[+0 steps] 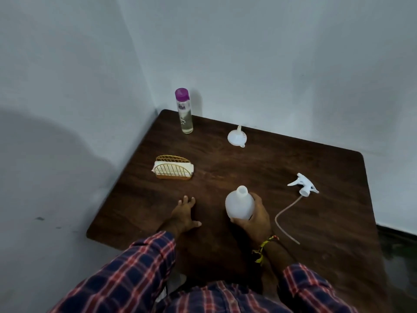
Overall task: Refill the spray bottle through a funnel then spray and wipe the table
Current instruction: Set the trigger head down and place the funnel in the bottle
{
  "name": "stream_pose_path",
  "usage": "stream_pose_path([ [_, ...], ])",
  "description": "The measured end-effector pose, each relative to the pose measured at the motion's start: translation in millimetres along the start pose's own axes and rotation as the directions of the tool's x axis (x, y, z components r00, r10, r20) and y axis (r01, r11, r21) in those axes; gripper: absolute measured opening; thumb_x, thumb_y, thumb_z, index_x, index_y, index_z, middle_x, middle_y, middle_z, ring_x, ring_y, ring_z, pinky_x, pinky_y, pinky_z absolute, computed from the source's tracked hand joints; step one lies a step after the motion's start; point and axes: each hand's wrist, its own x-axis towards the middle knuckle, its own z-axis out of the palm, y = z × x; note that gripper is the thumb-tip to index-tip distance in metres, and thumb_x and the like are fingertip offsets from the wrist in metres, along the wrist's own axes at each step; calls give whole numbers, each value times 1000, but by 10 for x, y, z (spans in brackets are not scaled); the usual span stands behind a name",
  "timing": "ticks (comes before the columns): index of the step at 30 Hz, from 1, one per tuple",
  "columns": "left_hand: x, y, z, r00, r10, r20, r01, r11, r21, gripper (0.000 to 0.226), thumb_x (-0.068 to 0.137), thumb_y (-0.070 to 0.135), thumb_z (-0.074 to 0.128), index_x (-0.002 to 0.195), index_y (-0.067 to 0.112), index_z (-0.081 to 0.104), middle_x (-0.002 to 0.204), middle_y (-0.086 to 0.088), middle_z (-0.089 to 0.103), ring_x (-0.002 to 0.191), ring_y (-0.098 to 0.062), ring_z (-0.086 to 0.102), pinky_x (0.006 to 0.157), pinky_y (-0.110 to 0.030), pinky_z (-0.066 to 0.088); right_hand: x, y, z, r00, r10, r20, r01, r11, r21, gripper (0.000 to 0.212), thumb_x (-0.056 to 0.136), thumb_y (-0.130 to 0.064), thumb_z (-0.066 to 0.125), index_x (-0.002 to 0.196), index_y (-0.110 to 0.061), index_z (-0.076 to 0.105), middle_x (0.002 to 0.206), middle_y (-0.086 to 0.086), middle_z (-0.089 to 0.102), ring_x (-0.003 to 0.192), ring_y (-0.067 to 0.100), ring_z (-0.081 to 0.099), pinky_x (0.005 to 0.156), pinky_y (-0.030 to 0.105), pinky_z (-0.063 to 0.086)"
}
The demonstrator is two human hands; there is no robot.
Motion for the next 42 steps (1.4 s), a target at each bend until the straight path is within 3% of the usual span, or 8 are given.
stream_pose_path([
  [6,43,269,4,991,-65,-119,64,998,-19,84,86,33,70,153,19,21,162,-10,11,148,-33,14,117,-45,28,130,48,-16,996,64,63,-62,997,-41,98,52,-34,93,134,-32,38,128,-9,51,119,14,50,98,39,49],
  [9,128,463,31,973,35,-229,-32,999,19,92,83,35,72,154,19,15,163,-9,6,150,-30,3,121,-47,14,173,118,-62,991,67,118,-56,994,-93,109,52,-30,95,141,-27,33,136,-5,49,124,17,47,101,36,44],
  [13,359,572,16,982,154,-110,-142,984,106,131,67,58,78,153,25,-14,160,-8,-24,146,-32,-22,117,-54,-7,235,243,-189,974,35,226,14,977,-213,112,63,-7,76,155,-21,13,155,6,35,142,26,35,116,48,32],
  [18,542,492,10,990,129,62,-140,962,235,150,54,74,75,144,25,-35,151,-11,-41,141,-34,-33,113,-57,-15,398,125,-445,999,-29,31,35,974,-224,73,78,7,64,146,-1,39,144,16,52,134,31,49,112,43,39],
  [26,590,500,-21,979,107,175,-152,951,270,151,56,76,72,140,21,-40,146,-15,-47,137,-38,-39,113,-61,-15,1434,-302,-496,1000,28,7,-26,983,-184,57,83,-17,77,134,-5,55,127,12,65,118,24,60,102,31,46],
  [33,578,488,-29,978,133,163,-170,956,239,148,59,74,73,140,22,-40,146,-14,-47,130,-34,-45,107,-58,-22,2497,-499,-105,999,16,-52,-24,987,-158,55,79,-29,79,126,-5,62,117,14,69,111,29,63,96,35,49],
  [38,602,485,-16,979,135,155,-168,959,227,147,60,71,73,140,23,-40,145,-13,-49,130,-34,-47,104,-57,-25,3042,-425,181,993,50,-103,-59,994,-87,72,65,-47,70,133,-25,59,126,10,65,117,30,60,100,43,50],
  [42,616,477,16,979,140,149,-171,960,222,148,59,72,73,141,23,-40,145,-12,-49,131,-35,-46,105,-59,-24,3106,-414,237,985,22,-170,-31,998,-46,57,68,-50,66,120,-27,70,116,4,70,106,21,66,92,40,56],
])
